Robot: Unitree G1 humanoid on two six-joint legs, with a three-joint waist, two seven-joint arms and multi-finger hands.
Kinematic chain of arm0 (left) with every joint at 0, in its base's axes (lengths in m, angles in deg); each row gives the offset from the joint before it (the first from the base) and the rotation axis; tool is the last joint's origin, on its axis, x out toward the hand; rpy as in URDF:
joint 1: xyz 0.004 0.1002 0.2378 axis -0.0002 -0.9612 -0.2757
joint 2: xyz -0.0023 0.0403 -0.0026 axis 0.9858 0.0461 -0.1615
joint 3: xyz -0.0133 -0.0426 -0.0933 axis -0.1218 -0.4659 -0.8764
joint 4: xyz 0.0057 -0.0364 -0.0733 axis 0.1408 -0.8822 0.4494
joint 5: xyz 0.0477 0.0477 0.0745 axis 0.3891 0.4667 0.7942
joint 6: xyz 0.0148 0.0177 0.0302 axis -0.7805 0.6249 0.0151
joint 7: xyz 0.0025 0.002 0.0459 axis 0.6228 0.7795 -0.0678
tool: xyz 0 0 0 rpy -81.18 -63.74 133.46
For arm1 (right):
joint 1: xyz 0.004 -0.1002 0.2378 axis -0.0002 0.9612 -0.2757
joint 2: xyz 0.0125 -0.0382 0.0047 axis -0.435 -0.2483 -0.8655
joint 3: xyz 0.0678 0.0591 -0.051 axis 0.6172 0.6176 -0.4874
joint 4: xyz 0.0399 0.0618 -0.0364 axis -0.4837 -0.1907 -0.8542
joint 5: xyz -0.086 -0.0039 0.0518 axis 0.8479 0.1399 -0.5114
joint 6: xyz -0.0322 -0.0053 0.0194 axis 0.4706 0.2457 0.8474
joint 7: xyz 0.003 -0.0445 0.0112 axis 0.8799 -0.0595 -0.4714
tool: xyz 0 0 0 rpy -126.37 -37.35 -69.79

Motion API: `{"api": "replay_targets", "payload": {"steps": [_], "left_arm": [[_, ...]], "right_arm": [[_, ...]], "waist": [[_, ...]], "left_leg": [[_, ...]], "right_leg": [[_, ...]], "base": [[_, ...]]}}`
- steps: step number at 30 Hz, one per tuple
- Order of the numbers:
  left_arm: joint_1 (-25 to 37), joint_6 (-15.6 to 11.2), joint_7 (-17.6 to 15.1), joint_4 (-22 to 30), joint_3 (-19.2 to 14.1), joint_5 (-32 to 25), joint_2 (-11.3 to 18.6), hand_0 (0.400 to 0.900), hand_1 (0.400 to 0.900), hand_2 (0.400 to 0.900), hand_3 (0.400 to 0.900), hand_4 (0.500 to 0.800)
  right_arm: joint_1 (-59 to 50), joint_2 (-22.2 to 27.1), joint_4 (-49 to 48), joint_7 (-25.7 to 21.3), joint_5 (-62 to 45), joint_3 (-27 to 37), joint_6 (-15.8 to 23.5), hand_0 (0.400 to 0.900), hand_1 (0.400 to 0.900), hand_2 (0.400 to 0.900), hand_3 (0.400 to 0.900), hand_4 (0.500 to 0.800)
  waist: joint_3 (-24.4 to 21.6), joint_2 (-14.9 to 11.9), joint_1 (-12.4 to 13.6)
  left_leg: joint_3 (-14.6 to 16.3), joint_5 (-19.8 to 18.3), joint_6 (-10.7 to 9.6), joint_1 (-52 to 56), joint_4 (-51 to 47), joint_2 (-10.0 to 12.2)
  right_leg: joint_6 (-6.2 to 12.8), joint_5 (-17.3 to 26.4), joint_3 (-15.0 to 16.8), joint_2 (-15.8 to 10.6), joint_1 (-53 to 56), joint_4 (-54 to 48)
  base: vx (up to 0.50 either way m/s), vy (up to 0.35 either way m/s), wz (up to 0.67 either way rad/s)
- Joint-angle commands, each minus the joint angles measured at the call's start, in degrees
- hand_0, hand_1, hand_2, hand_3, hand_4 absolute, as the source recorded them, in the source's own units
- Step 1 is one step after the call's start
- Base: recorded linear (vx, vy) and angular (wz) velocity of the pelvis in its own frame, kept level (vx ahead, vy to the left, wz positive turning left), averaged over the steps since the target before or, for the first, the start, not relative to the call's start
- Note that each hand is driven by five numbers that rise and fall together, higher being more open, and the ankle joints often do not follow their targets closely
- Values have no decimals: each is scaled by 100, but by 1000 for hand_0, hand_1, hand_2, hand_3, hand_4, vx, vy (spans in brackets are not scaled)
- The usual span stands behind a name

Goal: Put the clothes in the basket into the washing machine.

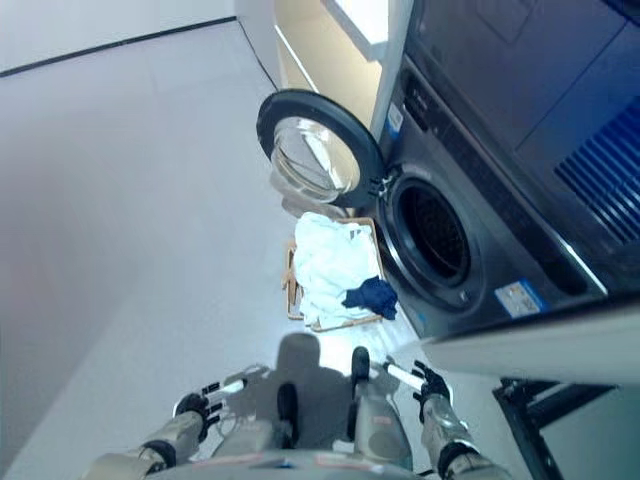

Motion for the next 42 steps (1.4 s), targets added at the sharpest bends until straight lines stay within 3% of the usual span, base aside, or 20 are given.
{"api": "replay_targets", "payload": {"steps": [1, 3, 5, 9, 12, 14, 21, 29, 32, 35, 42], "left_arm": [[188, -185, -4, -17, -22, -165, -187, 900, 900, 900, 900, 800], [186, -194, -33, 16, -4, -344, -275, 900, 900, 900, 900, 800], [173, -191, -32, 40, 20, -376, -335, 900, 900, 900, 900, 800], [115, -164, -57, 43, 63, -425, -424, 900, 900, 900, 900, 800], [87, -156, -83, 13, 64, -390, -419, 900, 900, 900, 900, 800], [88, -140, -65, -11, 61, -360, -409, 900, 900, 900, 900, 800], [390, -214, -83, 173, 136, -313, -136, 900, 900, 900, 900, 800], [991, -346, -256, 461, 344, -536, 42, 900, 900, 900, 900, 800], [1264, -427, -367, 657, 460, -602, 154, 900, 900, 900, 900, 800], [1458, -669, -721, 1120, 499, -679, 271, 900, 900, 900, 900, 800], [1950, -981, -1075, 1781, 567, -1003, 520, 900, 900, 900, 900, 800]], "right_arm": [[-457, 506, -339, -75, 150, -23, 222, 900, 900, 900, 900, 800], [-482, 569, -385, -132, 172, -47, 232, 900, 900, 900, 900, 800], [-514, 593, -375, -145, 137, -40, 231, 900, 900, 900, 900, 800], [-636, 628, -314, -191, 126, -81, 224, 900, 900, 900, 900, 800], [-706, 647, -308, -180, 201, -163, 225, 900, 900, 900, 900, 800], [-761, 632, -385, -160, 308, -240, 214, 900, 900, 900, 900, 800], [-1420, 661, -838, -153, 746, -761, 217, 900, 900, 900, 900, 800], [-2456, 718, -947, -379, 1097, -1213, 190, 900, 900, 900, 900, 800], [-2841, 866, -1009, -687, 1464, -1368, 196, 900, 900, 900, 900, 800], [-3249, 1235, -1378, -1510, 2415, -1493, 198, 900, 900, 900, 900, 800], [-4279, 1767, -1191, -2197, 2755, -1636, 189, 900, 900, 900, 900, 800]], "waist": [[114, 469, -43], [245, 501, -15], [326, 509, 1], [352, 566, 34], [343, 646, 70], [312, 680, 40], [506, 543, 142], [969, 448, 248], [1153, 452, 264], [1364, 494, 271], [1565, 656, 331]], "left_leg": [[-395, -626, -123, -326, 1688, 163], [-313, -274, -238, -819, 2668, 239], [-191, -137, -222, -1082, 3026, 339], [-224, -272, -165, -1242, 2107, 131], [-410, 202, -238, -1073, 828, 136], [-351, 141, -180, -895, 554, 171], [-112, 161, -65, -1040, 333, 151], [-170, 195, -16, -1798, 550, 130], [-220, 213, -11, -2188, 736, 117], [-258, 211, -11, -2628, 964, 95], [-373, -102, 9, -4209, 2225, -12]], "right_leg": [[172, -958, -73, 211, -181, 935], [38, -1101, -173, 195, -16, 1006], [-78, -1239, -247, 212, 100, 1049], [-60, -1397, -278, 242, 257, 1041], [-13, -1409, -308, 325, 338, 998], [2, -1462, -269, 351, 308, 1052], [103, -1261, -28, 317, -164, 1047], [163, -1137, -41, 267, -953, 1277], [168, -1138, -88, 234, -1370, 1508], [174, -1145, -135, 181, -1811, 1745], [138, -1398, -227, -32, -3247, 2886]], "base": [[245, -343, 31], [142, -318, 34], [123, -270, 26], [141, -117, 6], [162, 14, -10], [132, 107, -15], [32, 130, -22], [-18, 79, 5], [-47, 46, 15], [-66, 33, 14], [-90, -11, 21]]}}
